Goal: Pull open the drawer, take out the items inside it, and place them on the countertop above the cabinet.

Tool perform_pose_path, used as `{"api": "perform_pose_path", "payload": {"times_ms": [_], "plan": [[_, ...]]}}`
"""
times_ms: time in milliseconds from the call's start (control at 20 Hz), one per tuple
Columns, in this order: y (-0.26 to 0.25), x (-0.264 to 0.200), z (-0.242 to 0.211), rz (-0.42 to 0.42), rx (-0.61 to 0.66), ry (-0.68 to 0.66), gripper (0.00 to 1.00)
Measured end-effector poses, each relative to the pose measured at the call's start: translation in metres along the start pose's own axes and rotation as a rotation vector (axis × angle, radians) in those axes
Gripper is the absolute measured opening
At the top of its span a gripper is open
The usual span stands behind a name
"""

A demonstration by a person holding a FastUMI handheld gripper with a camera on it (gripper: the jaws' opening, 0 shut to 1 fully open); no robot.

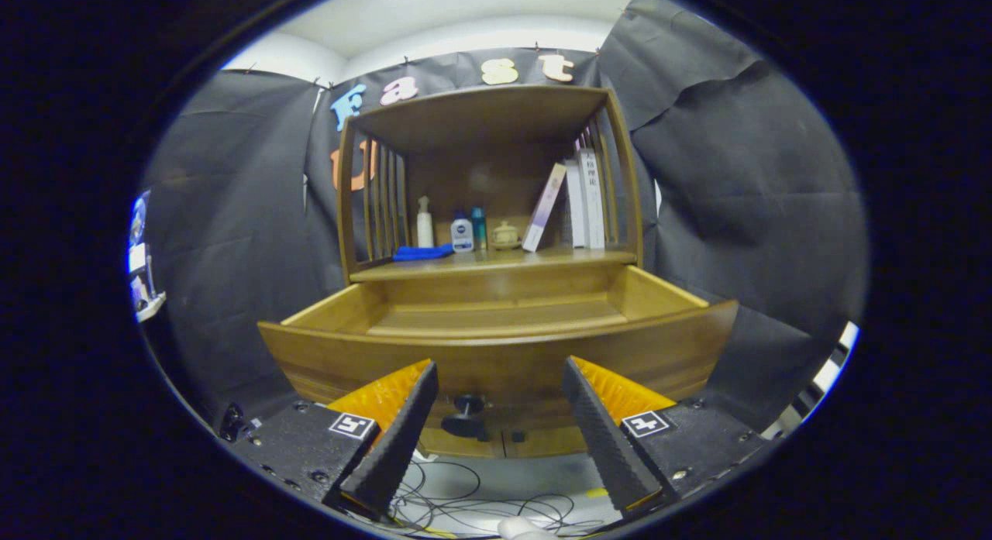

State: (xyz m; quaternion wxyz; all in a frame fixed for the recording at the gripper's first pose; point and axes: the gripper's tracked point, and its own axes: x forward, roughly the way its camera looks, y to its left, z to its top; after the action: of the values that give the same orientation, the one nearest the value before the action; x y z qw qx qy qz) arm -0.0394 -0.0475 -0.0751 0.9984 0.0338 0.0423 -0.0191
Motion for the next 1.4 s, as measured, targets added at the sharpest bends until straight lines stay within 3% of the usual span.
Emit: {"api": "perform_pose_path", "payload": {"times_ms": [400, 700, 900, 1400], "plan": [[0.002, 0.024, 0.126, 0.022, 0.073, -0.005, 1.00], [0.012, 0.094, 0.161, -0.039, 0.052, 0.148, 1.00], [0.026, 0.143, 0.144, -0.047, -0.011, 0.306, 1.00], [0.039, 0.201, 0.017, -0.064, -0.052, 0.801, 1.00]]}}
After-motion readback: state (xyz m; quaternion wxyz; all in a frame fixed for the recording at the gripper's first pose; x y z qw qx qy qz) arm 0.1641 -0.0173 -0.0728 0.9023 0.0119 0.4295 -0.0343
